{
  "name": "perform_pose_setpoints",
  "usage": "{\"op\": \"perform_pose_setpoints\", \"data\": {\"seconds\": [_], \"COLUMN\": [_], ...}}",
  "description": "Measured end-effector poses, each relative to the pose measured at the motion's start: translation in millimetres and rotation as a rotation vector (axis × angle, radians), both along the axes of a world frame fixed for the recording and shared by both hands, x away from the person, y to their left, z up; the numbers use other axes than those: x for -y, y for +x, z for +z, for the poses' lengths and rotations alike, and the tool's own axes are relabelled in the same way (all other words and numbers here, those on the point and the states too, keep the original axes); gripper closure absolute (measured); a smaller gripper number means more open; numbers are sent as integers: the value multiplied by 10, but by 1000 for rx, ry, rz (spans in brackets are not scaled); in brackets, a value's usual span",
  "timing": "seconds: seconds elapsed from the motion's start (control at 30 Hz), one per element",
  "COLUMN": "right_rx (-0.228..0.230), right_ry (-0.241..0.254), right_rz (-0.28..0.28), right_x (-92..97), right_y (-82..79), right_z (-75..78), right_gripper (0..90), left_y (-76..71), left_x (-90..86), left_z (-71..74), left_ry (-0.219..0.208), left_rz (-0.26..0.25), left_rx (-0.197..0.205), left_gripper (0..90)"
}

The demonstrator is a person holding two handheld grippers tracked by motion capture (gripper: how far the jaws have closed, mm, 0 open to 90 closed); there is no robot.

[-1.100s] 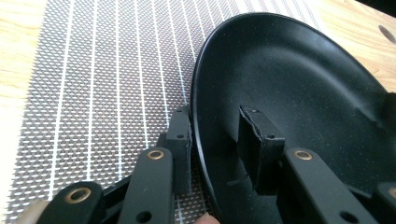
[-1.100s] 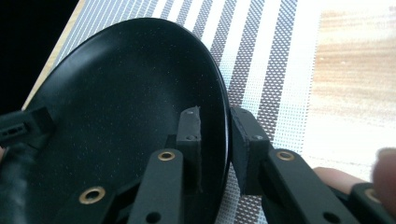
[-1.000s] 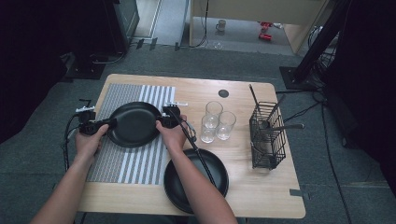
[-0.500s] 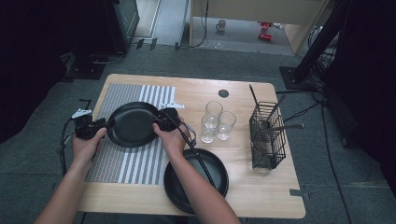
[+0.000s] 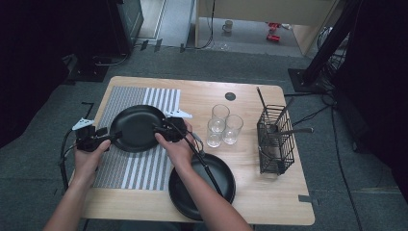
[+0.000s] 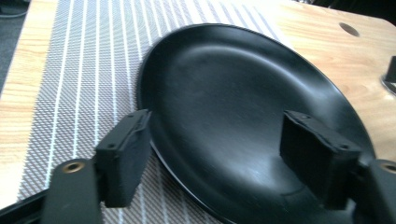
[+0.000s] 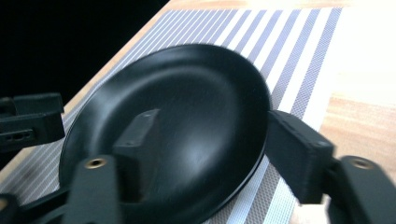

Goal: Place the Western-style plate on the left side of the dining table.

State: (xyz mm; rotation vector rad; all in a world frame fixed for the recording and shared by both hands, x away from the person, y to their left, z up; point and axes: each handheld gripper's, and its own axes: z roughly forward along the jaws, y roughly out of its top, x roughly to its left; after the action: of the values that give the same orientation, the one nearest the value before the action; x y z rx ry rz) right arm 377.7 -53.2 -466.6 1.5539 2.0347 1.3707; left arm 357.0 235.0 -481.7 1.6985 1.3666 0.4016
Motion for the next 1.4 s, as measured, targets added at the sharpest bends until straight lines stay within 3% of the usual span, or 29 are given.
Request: {"op": "perform_pose_setpoints", "data": {"seconds": [0.07,0.23,0.27,0.3,0.33,0.43,0.53,0.97,1.03,1.23,1.4], "right_rx": [8,16,-2,-2,-21,-24,0,-14,-16,-14,-9], "right_ry": [-18,-48,-61,-61,-76,-74,-108,-115,-113,-115,-108], "right_rz": [12,20,22,22,17,17,13,38,41,51,53], "right_x": [-10,-14,-13,-13,-10,0,-7,29,40,51,74], "right_y": [-67,-147,-179,-179,-209,-253,-357,-626,-685,-779,-870], "right_z": [25,44,49,49,48,46,40,-4,-27,-44,-35], "right_gripper": [274,149,71,71,0,0,0,0,0,0,0], "left_y": [-46,-162,-214,-214,-267,-318,-405,-804,-876,-974,-1027], "left_x": [37,105,123,123,144,174,216,303,329,385,471], "left_z": [9,11,11,11,11,8,-8,-140,-168,-217,-281], "left_ry": [4,2,0,0,-13,-9,-4,37,66,98,169], "left_rz": [-4,-20,-45,-45,-69,-72,-74,-70,-75,-88,-104], "left_rx": [1,6,13,13,20,17,17,-9,-14,-24,-26], "left_gripper": [155,105,89,59,43,34,34,34,33,33,34]}}
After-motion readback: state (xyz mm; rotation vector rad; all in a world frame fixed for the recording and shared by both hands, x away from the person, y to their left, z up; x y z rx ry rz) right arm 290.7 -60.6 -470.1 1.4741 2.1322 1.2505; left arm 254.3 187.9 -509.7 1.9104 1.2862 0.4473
